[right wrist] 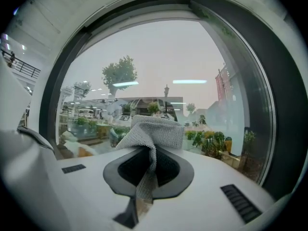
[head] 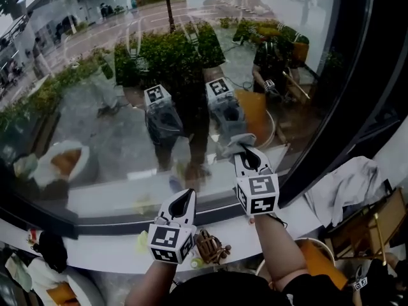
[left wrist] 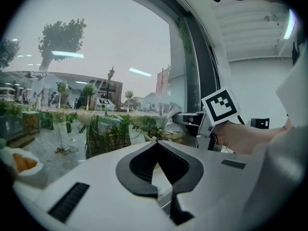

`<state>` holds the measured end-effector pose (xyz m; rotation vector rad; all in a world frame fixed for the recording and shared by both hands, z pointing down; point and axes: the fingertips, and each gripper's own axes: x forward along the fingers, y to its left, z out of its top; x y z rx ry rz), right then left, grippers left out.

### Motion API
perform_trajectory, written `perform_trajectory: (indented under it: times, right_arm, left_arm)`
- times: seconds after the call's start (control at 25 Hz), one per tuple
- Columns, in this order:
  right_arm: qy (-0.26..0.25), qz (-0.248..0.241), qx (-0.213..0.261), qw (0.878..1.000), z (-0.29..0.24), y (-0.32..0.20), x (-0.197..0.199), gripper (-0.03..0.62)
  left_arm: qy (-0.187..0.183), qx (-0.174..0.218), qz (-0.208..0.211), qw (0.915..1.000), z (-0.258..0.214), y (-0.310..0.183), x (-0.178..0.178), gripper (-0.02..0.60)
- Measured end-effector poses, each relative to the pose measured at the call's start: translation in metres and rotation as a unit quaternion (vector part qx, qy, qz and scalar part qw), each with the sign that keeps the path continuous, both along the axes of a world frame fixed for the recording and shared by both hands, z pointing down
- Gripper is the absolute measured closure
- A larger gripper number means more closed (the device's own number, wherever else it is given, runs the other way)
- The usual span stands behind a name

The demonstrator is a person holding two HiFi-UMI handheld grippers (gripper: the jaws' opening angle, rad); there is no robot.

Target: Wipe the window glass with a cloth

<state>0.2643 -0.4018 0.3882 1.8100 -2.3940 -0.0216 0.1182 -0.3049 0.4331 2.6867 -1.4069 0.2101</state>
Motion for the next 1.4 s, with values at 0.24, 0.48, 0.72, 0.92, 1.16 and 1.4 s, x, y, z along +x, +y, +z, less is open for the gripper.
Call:
perform_trajectory:
  times: [0.24,0.48,0.72,0.92,1.16,1.4]
  right_arm:
    - [-0.005,-0.006,0.003,1.0,-0.001,0.001,-0.002,0.554]
    - [-0.008,-0.004,0.005,1.0,-0.002,0.002,-0.002,0.554]
    - [-0.008,-0.005,-0.001,1.0,0.001,0.002,-0.002,0.554]
    - [-0.009,-0.005,0.001,1.0,0.0,0.014,-0.001,0.554]
    - [-0.005,0.008,0.019,1.0,-0.02,0.03,0.004,0.554]
    - [0.0,0.027,0.037,0.999,-0.042,0.039,0.021,0.554]
  left_arm:
    - [-0.003,0.001,-0.019,0.9998,-0.002,0.004,-0.009,0.574]
    - [-0.005,0.003,-0.028,0.9996,-0.005,0.01,-0.017,0.574]
    - [-0.007,0.005,-0.027,0.9996,-0.006,0.014,-0.018,0.574]
    - [-0.006,0.01,-0.016,0.9998,-0.008,0.017,-0.011,0.574]
    - [-0.002,0.019,0.016,0.9997,-0.016,0.016,0.004,0.574]
    - [0.007,0.027,0.04,0.9988,-0.026,0.016,0.023,0.574]
